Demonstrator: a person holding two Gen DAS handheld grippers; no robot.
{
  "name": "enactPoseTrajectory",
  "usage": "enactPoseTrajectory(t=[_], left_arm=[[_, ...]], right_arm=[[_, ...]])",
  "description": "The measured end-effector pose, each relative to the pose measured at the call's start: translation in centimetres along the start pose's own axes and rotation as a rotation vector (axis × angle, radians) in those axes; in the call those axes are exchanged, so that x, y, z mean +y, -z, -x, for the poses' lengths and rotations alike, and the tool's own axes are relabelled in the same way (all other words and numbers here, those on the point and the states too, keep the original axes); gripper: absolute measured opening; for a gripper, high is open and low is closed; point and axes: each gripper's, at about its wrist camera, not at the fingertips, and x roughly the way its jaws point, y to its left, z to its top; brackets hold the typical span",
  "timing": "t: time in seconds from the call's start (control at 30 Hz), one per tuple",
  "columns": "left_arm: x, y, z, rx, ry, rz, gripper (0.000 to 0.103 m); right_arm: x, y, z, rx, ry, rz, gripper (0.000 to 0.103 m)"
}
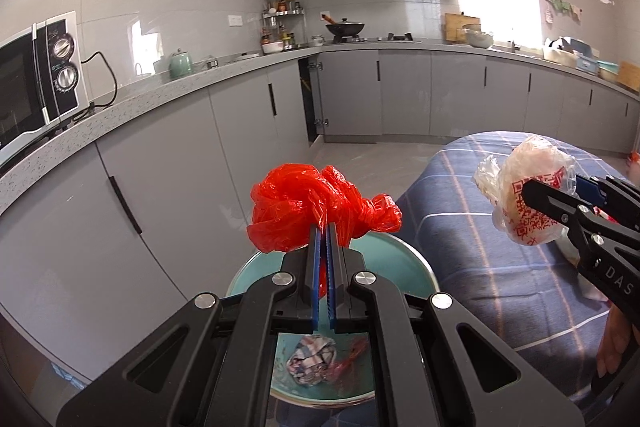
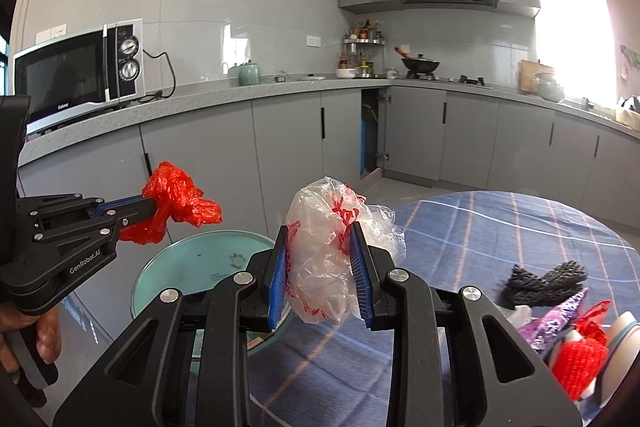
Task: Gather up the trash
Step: 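Carry the red bag with the left tool and clear bag with the right tool over the bin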
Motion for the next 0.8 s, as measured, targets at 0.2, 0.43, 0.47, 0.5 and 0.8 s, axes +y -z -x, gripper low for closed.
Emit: enactPoseTrajectory(t=[0.2, 0.43, 0.47, 0.5, 0.8], left_arm=[[1.4, 0.3, -0.6, 0.018, -0.027, 0.014, 0.003], [2.6, 0.7, -1.2, 0.039, -0.053, 0.026, 0.003], [2.8, 0.8, -1.2, 0.041, -0.056, 0.028, 0.003], [2.9, 0.8, -1.3, 0.043, -0.059, 0.028, 0.003], [3.5, 1.3, -1.8, 0.057, -0.07, 0.035, 0.003]], right_arm=[[0.8, 0.1, -1.0, 0.012, -0.03, 0.011, 0.03], [1.7, 0.1, -2.1, 0.023, -0.057, 0.022, 0.03], [1.9, 0.1, -2.2, 0.024, -0.061, 0.023, 0.03], [2.0, 0.1, -2.4, 0.025, -0.066, 0.027, 0.03], [2.8, 0.2, -3.1, 0.032, -0.093, 0.047, 0.03]])
